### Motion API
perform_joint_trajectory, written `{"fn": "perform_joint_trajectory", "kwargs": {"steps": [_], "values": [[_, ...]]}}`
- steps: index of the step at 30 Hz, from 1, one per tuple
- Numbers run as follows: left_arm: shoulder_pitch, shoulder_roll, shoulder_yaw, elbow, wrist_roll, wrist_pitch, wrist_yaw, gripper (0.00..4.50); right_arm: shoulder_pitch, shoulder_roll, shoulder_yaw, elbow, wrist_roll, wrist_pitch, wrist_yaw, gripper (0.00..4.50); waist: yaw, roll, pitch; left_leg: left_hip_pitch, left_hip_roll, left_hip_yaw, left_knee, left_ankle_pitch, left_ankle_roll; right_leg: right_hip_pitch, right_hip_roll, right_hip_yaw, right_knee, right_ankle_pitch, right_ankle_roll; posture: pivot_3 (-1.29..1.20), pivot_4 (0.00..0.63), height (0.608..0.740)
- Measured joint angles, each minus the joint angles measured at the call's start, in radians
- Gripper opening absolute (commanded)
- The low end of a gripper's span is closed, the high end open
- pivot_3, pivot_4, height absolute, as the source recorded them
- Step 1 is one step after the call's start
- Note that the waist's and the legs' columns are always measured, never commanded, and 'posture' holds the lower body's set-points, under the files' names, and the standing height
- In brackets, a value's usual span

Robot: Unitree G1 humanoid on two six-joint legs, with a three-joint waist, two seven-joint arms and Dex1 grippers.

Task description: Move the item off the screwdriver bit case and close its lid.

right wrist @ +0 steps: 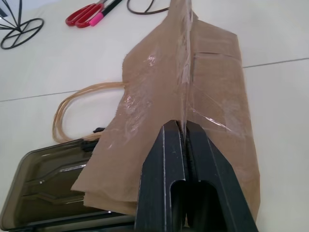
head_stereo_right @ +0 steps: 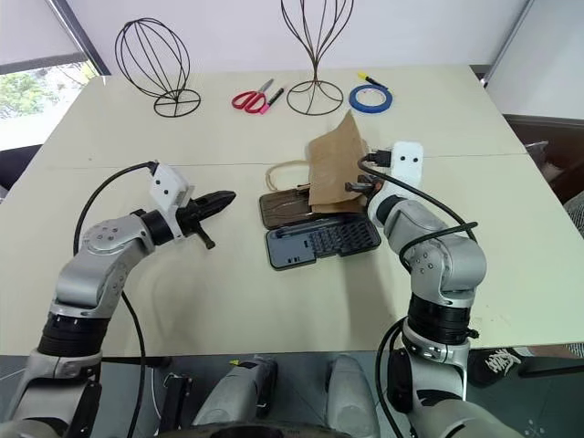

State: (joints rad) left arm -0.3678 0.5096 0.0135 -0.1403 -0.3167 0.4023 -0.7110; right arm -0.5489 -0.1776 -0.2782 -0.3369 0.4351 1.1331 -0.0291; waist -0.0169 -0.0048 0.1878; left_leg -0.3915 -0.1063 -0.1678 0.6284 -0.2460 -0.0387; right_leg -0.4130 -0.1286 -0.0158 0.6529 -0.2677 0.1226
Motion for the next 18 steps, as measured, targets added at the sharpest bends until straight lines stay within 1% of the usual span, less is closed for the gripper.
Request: {"fn": "perform_joint_trajectory", "kwargs": {"steps": [2, 5, 9, 14, 18], "values": [[0.0, 0.0, 0.0, 0.0, 0.0, 0.0, 0.0, 0.0, -0.011, -0.012, -0.004, 0.007, -0.008, -0.027, 0.0, 0.02, -0.001, 0.0, 0.0, 0.0, 0.0, 0.0, 0.0, 0.0, 0.0, 0.0, 0.0, 0.0, 0.0, 0.0, 0.0, 0.0, 0.15, 0.74], [0.0, -0.008, 0.0, 0.0, 0.002, -0.002, 0.0, 0.0, -0.093, -0.058, -0.053, 0.059, -0.027, -0.089, -0.009, 0.02, 0.0, 0.0, 0.0, 0.0, 0.0, 0.001, 0.0, 0.0, 0.0, 0.0, 0.0, 0.001, 0.0, 0.0, 0.0, 0.0, 0.15, 0.74], [-0.003, -0.014, -0.001, 0.002, 0.004, -0.012, 0.0, 0.0, -0.186, -0.168, -0.139, 0.183, -0.092, -0.229, -0.061, 0.02, 0.006, 0.0, 0.0, 0.0, 0.0, 0.001, 0.0, 0.0, 0.0, 0.0, 0.0, 0.001, -0.001, 0.0, 0.001, 0.0, 0.15, 0.74], [-0.023, -0.023, -0.01, 0.008, 0.012, -0.024, -0.001, 0.0, -0.195, -0.257, -0.265, 0.421, -0.18, -0.339, -0.189, 0.02, 0.004, 0.0, 0.0, 0.0, 0.0, 0.004, 0.0, 0.0, 0.0, 0.001, 0.0, 0.002, -0.002, 0.001, 0.001, 0.0, 0.15, 0.74], [-0.027, -0.027, -0.011, 0.018, 0.017, -0.027, -0.003, 0.0, -0.189, -0.277, -0.365, 0.533, -0.192, -0.345, -0.265, 0.02, -0.006, 0.0, 0.0, 0.0, 0.0, 0.008, 0.0, 0.0, 0.0, -0.001, 0.001, 0.005, -0.001, 0.001, 0.001, 0.0, 0.15, 0.74]]}}
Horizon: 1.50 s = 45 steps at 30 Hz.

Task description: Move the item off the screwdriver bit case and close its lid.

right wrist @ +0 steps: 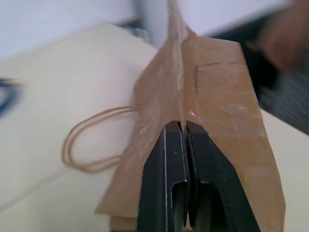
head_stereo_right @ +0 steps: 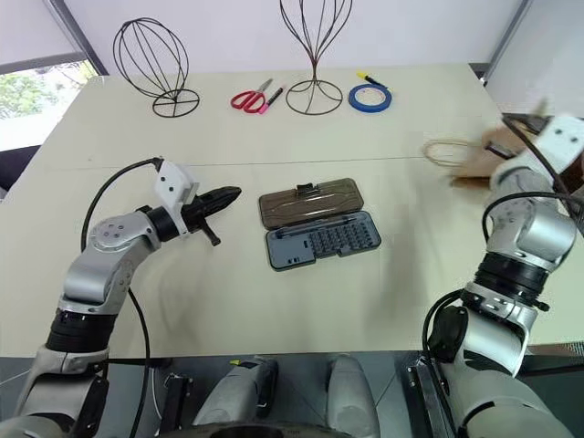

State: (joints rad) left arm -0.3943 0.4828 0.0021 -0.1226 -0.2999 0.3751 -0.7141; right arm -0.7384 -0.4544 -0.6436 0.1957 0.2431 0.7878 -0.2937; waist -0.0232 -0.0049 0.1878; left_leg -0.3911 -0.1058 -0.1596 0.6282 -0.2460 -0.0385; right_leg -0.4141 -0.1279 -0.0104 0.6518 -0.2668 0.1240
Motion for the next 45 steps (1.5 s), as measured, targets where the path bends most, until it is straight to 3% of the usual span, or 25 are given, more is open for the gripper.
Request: {"fn": "perform_joint_trajectory", "kwargs": {"steps": [2, 5, 12, 19, 25, 32, 36, 45], "values": [[-0.002, -0.004, -0.005, 0.002, 0.005, -0.005, 0.0, 0.0, 0.015, 0.004, -0.015, 0.011, 0.001, -0.002, -0.011, 0.02, -0.002, 0.0, 0.0, 0.0, 0.001, 0.002, 0.0, 0.0, 0.0, 0.0, 0.001, 0.001, 0.0, 0.0, 0.0, 0.0, 0.15, 0.74], [-0.002, -0.005, -0.01, 0.002, 0.007, -0.01, -0.002, 0.0, 0.024, 0.032, -0.045, 0.016, 0.018, 0.003, -0.028, 0.91, -0.002, 0.0, 0.0, 0.001, 0.001, 0.002, 0.001, 0.0, 0.001, 0.0, 0.001, 0.002, 0.0, 0.0, 0.001, 0.0, 0.15, 0.74], [-0.002, -0.004, -0.01, 0.002, 0.008, -0.011, -0.002, 0.0, 0.056, 0.051, -0.029, -0.005, 0.046, 0.028, -0.014, 4.47, 0.006, 0.0, 0.0, 0.0, 0.001, 0.002, 0.001, -0.001, 0.001, 0.0, 0.001, 0.003, 0.0, 0.001, 0.001, 0.0, 0.15, 0.74], [-0.004, -0.002, -0.009, 0.004, 0.007, -0.011, -0.002, 0.0, 0.224, -0.143, 0.209, -0.202, -0.147, -0.169, 0.093, 4.47, 0.007, 0.0, 0.0, 0.0, 0.0, 0.004, 0.001, -0.001, 0.002, -0.001, 0.001, 0.004, -0.001, 0.001, 0.002, 0.0, 0.15, 0.74], [-0.004, -0.003, -0.01, 0.004, 0.008, -0.012, -0.003, 0.0, 0.212, -0.208, 0.269, -0.31, -0.252, -0.322, 0.138, 4.47, 0.003, 0.0, 0.0, 0.001, 0.003, 0.01, 0.001, -0.001, 0.002, -0.001, 0.003, 0.006, -0.001, 0.002, 0.001, 0.0, 0.15, 0.74], [-0.005, -0.013, -0.024, 0.005, 0.007, -0.013, -0.015, 0.0, 0.016, -0.196, 0.362, -0.185, -0.06, -0.189, 0.464, 4.47, 0.006, -0.001, 0.0, 0.001, 0.008, 0.014, 0.002, -0.002, 0.004, 0.0, 0.007, 0.008, -0.004, 0.004, 0.0, 0.0, 0.15, 0.74], [-0.004, -0.022, -0.027, 0.005, 0.007, -0.015, -0.018, 0.0, -0.057, -0.216, 0.456, -0.05, -0.025, -0.105, 0.632, 4.47, 0.007, 0.0, 0.0, 0.001, 0.008, 0.014, 0.002, -0.003, 0.005, -0.001, 0.007, 0.008, -0.004, 0.004, 0.0, 0.0, 0.15, 0.74], [0.044, -0.036, -0.027, -0.02, 0.008, -0.015, 0.005, 0.0, -0.172, -0.129, 0.622, 0.141, -0.003, 0.04, 0.85, 4.47, 0.005, 0.0, 0.0, -0.001, 0.01, 0.016, 0.001, -0.003, 0.005, -0.005, 0.008, 0.008, -0.004, 0.006, -0.002, 0.0, 0.15, 0.74]]}}
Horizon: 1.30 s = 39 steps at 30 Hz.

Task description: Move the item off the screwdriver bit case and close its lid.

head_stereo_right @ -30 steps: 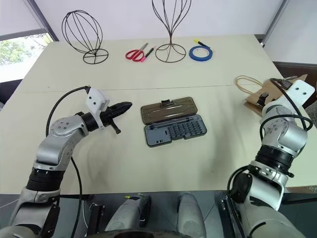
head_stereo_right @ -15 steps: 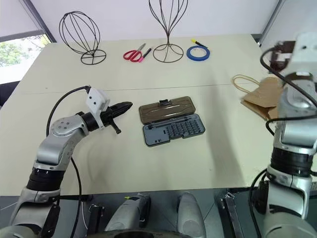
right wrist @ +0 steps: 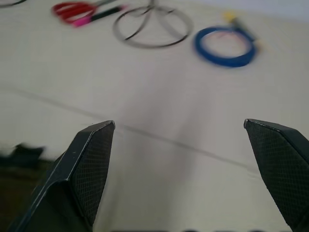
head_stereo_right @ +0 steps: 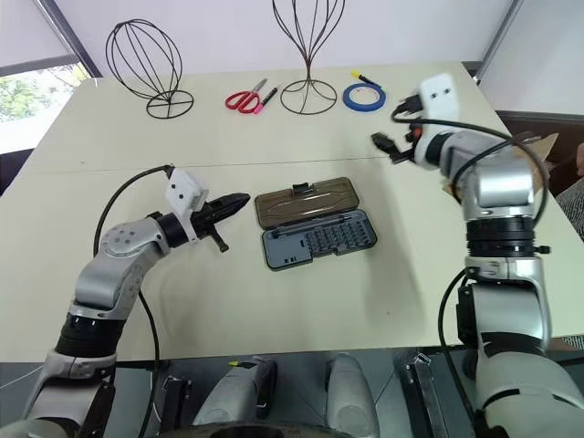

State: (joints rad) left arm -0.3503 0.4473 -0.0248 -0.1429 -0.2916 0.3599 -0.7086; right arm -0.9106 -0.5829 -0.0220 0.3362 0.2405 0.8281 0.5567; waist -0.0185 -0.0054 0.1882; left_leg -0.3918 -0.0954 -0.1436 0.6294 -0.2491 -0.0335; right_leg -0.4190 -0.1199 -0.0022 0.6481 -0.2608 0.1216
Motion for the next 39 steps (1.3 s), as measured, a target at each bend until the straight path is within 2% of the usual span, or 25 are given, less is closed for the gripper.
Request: {"fn": "perform_joint_trajectory", "kwargs": {"steps": [9, 19, 22, 26, 27, 29, 35, 39], "values": [[0.033, 0.009, 0.004, -0.063, 0.0, 0.009, 0.033, 0.0, 0.093, 0.111, 0.037, -0.103, 0.02, 0.153, -0.02, 4.47, 0.006, 0.0, 0.0, -0.001, 0.0, 0.0, 0.001, 0.0, 0.0, -0.003, 0.0, 0.003, 0.0, 0.002, 0.001, 0.0, 0.15, 0.74], [0.033, 0.012, 0.003, -0.074, 0.0, 0.028, 0.041, 0.0, 0.19, 0.153, 0.013, -0.14, 0.015, 0.166, -0.12, 4.47, 0.002, 0.0, 0.0, -0.001, 0.0, 0.001, 0.0, 0.0, 0.0, -0.003, 0.0, 0.004, 0.0, 0.003, 0.001, 0.0, 0.15, 0.74], [0.032, 0.012, 0.002, -0.074, 0.0, 0.028, 0.041, 0.0, 0.195, 0.167, 0.008, -0.146, 0.012, 0.163, -0.144, 3.67, 0.001, 0.0, 0.0, -0.001, 0.001, 0.001, 0.001, 0.0, 0.0, -0.004, 0.001, 0.004, 0.0, 0.003, 0.0, 0.0, 0.15, 0.74], [0.025, 0.012, 0.002, -0.074, 0.0, 0.028, 0.04, 0.0, 0.204, 0.189, 0.003, -0.157, 0.007, 0.157, -0.176, 1.62, 0.002, 0.0, 0.0, -0.001, 0.001, 0.001, 0.001, 0.0, 0.0, -0.004, 0.001, 0.004, 0.0, 0.003, 0.001, 0.0, 0.15, 0.74], [0.022, 0.012, 0.001, -0.074, 0.001, 0.028, 0.04, 0.0, 0.206, 0.199, 0.004, -0.163, -0.002, 0.157, -0.195, 0.99, 0.002, 0.0, 0.0, -0.001, 0.001, 0.001, 0.001, 0.0, 0.0, -0.004, 0.001, 0.004, 0.0, 0.003, 0.001, 0.0, 0.15, 0.74], [0.021, 0.013, 0.001, -0.074, 0.001, 0.028, 0.04, 0.0, 0.214, 0.203, 0.002, -0.181, -0.006, 0.163, -0.21, 0.14, 0.002, 0.0, 0.0, -0.001, 0.001, 0.001, 0.001, 0.0, 0.0, -0.004, 0.001, 0.004, 0.0, 0.003, 0.001, 0.0, 0.15, 0.74], [0.02, 0.012, 0.001, -0.074, 0.006, 0.028, 0.04, 0.0, 0.249, 0.226, 0.004, -0.293, -0.002, 0.242, -0.238, 0.06, 0.001, 0.0, 0.0, -0.001, 0.001, 0.001, 0.0, 0.0, 0.0, -0.004, 0.001, 0.004, 0.0, 0.003, 0.0, 0.0, 0.15, 0.74], [0.02, 0.013, 0.001, -0.074, 0.008, 0.028, 0.04, 0.0, 0.259, 0.246, -0.011, -0.395, 0.014, 0.406, -0.268, 0.06, 0.002, 0.0, 0.0, -0.001, 0.002, 0.001, 0.0, 0.0, 0.0, -0.005, 0.001, 0.005, 0.001, 0.003, 0.0, 0.0, 0.15, 0.74]]}}
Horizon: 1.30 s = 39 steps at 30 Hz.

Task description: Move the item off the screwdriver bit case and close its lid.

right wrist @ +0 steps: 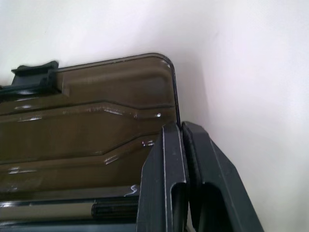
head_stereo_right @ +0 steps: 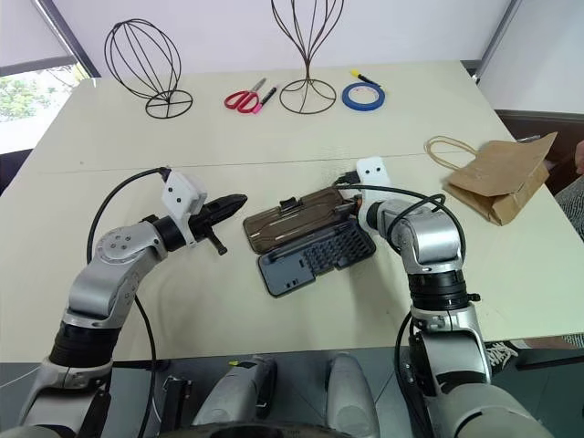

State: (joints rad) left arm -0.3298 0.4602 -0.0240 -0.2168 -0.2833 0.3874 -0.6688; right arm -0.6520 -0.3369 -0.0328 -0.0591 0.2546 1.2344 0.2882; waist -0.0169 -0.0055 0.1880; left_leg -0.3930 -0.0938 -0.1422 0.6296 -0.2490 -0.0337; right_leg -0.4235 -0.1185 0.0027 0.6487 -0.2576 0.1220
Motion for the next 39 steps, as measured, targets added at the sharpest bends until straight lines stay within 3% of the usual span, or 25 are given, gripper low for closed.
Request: {"fn": "perform_joint_trajectory", "kwargs": {"steps": [7, 14, 22, 28, 39], "values": [[0.0, 0.002, 0.0, 0.008, 0.008, -0.002, -0.005, 0.0, -0.038, 0.111, -0.119, -0.127, -0.012, 0.335, -0.12, 0.06, 0.001, 0.0, 0.0, 0.0, 0.0, 0.0, 0.0, 0.0, 0.0, 0.0, 0.0, 0.0, 0.0, 0.0, 0.0, 0.0, 0.15, 0.74], [-0.001, -0.006, -0.003, 0.026, 0.011, -0.008, -0.021, 0.0, -0.087, 0.248, -0.179, -0.12, -0.075, 0.374, -0.311, 0.06, -0.002, 0.0, 0.0, 0.0, 0.0, 0.001, 0.0, 0.001, -0.001, -0.001, 0.001, 0.001, 0.001, 0.002, -0.002, 0.0, 0.15, 0.74], [-0.029, -0.015, -0.023, 0.062, 0.013, -0.027, -0.038, 0.0, -0.219, 0.484, -0.433, -0.047, -0.22, 0.374, -0.553, 0.06, 0.002, 0.001, -0.002, 0.0, 0.001, 0.0, 0.0, 0.002, -0.004, -0.001, 0.003, 0.001, 0.002, 0.006, -0.003, 0.0, 0.15, 0.74], [-0.03, -0.014, -0.024, 0.086, 0.015, -0.036, -0.048, 0.0, -0.235, 0.5, -0.485, -0.049, -0.245, 0.374, -0.583, 0.06, 0.005, 0.001, -0.002, 0.0, 0.001, 0.0, 0.0, 0.002, -0.004, -0.001, 0.002, 0.001, 0.001, 0.006, -0.003, 0.0, 0.15, 0.74], [-0.037, -0.014, -0.024, 0.097, 0.023, -0.059, -0.049, 0.0, -0.172, 0.47, -0.412, -0.098, -0.186, 0.37, -0.524, 0.06, -0.007, 0.001, -0.002, 0.001, 0.002, 0.001, -0.001, 0.002, -0.004, -0.002, 0.003, 0.001, 0.001, 0.006, -0.003, 0.0, 0.15, 0.74]]}}
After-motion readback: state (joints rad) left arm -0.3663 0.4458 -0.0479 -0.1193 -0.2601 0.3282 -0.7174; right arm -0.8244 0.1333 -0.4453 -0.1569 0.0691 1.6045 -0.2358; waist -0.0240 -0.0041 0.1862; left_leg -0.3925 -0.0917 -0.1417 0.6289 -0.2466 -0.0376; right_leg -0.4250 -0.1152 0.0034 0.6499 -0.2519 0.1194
